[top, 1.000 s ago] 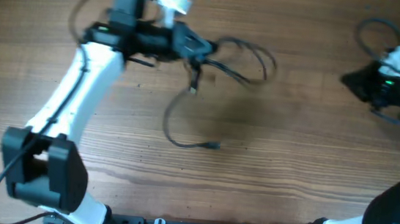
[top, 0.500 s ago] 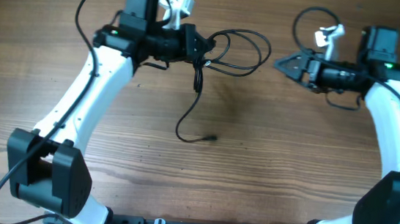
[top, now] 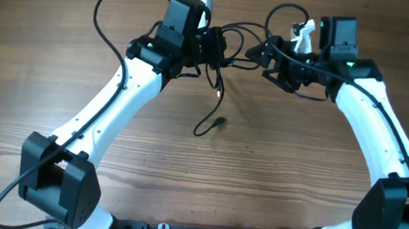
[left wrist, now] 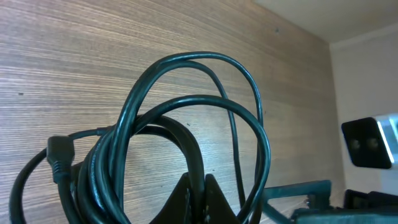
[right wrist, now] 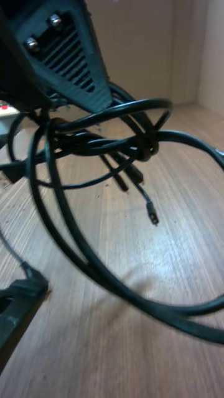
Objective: Untangle cables
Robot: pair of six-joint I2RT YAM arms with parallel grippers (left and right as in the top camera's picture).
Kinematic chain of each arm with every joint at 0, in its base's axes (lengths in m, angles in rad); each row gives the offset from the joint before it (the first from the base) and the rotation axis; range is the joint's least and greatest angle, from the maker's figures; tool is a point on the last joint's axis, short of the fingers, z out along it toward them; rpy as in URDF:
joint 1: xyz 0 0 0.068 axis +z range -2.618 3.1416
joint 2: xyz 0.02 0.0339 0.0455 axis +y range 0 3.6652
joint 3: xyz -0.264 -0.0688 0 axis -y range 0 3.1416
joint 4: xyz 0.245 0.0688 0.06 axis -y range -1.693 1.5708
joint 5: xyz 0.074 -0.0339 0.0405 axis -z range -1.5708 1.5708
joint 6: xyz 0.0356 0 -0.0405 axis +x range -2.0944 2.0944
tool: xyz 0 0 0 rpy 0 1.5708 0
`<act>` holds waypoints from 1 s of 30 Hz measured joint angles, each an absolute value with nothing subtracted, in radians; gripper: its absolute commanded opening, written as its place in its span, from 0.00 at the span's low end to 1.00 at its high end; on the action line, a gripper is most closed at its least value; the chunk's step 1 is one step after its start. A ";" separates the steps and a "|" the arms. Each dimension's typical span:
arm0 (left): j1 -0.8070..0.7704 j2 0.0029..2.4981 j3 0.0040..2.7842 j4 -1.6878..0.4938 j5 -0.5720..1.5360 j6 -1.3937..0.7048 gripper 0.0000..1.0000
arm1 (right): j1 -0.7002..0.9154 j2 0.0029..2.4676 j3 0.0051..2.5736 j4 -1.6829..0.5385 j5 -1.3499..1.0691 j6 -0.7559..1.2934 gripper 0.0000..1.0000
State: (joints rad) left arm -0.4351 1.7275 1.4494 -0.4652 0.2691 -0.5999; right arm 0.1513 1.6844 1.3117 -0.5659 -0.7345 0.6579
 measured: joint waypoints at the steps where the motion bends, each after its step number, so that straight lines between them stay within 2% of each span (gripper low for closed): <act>1: -0.435 1.728 1.449 -0.465 0.269 -0.617 0.04 | 0.160 1.697 1.312 -0.546 -0.730 0.666 0.80; 6: -0.435 1.728 1.449 -0.452 0.288 -0.665 0.04 | 0.191 1.791 1.312 -0.460 -0.714 0.723 0.58; 7: -0.435 1.728 1.449 -0.443 0.299 -0.672 0.04 | 0.196 1.812 1.312 -0.446 -0.714 0.735 0.49; 9: -0.435 1.728 1.449 -0.433 0.315 -0.682 0.04 | 0.207 1.848 1.312 -0.415 -0.713 0.750 0.15; 10: -0.435 1.728 1.449 -0.428 0.323 -0.690 0.04 | 0.212 1.861 1.312 -0.411 -0.714 0.753 0.04; 16: -0.411 1.728 1.449 -0.429 0.341 -0.689 0.04 | 0.177 1.880 1.312 -0.484 -0.725 0.666 0.04; 25: -0.246 1.728 1.449 -0.501 0.374 -0.649 0.04 | -0.194 1.795 1.312 -0.673 -0.811 0.491 0.04; 30: -0.213 1.728 1.449 -0.512 0.421 -0.639 0.04 | -0.282 1.795 1.312 -0.684 -0.873 0.450 0.04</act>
